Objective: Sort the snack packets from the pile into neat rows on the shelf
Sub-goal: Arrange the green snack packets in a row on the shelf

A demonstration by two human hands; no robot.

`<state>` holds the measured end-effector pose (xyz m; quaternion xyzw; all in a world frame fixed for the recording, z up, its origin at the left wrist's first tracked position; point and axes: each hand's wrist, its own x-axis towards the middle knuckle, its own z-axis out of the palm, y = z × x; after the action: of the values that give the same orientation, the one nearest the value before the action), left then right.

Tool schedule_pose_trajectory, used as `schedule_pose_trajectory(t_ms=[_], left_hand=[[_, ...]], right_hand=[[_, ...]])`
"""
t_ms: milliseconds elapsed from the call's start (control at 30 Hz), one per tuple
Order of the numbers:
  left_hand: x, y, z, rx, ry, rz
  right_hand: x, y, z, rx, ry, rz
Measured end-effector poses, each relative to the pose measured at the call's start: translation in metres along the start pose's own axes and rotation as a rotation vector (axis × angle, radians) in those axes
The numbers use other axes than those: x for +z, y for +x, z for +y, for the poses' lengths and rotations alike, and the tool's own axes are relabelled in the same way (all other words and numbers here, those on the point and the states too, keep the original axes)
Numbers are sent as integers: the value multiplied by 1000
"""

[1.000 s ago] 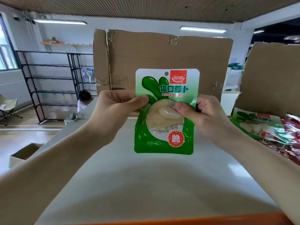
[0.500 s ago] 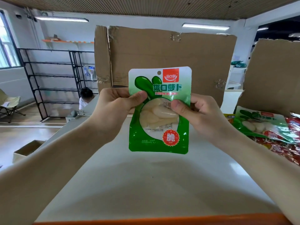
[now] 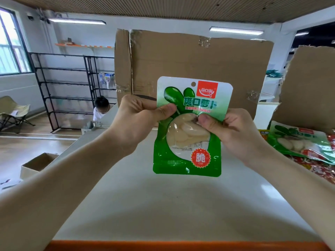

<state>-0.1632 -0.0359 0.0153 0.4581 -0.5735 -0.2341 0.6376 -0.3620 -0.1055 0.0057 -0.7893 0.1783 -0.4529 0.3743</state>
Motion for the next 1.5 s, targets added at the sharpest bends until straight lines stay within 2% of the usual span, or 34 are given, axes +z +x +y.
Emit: schedule_pose_trajectory(t_ms=[267, 400, 533, 633, 833, 1000, 1167, 1367, 1500], left_hand=[[-1, 1, -3, -73, -69, -154], [-3, 0, 1, -71, -65, -83], [-10, 1, 7, -114, -143, 32], [-17, 3, 11, -132, -192, 66], [-18, 0, 19, -73, -182, -9], [-12, -6, 27, -43, -260, -169], [15, -23, 40, -14, -264, -296], [80, -45, 63, -2, -235, -301], [142, -57, 73, 40, -256, -321]], right_hand=[[-2, 1, -3, 46, 1, 81], [0, -3, -9, 92, 37, 84], [5, -11, -9, 171, -34, -19], [12, -12, -18, 192, -97, 24], [22, -25, -29, 219, -79, 114], [15, -51, -39, 210, -202, 204], [-8, -87, -57, 263, -268, 287], [-49, -141, -79, 104, -306, 385], [-90, -183, -82, 91, -243, 482]])
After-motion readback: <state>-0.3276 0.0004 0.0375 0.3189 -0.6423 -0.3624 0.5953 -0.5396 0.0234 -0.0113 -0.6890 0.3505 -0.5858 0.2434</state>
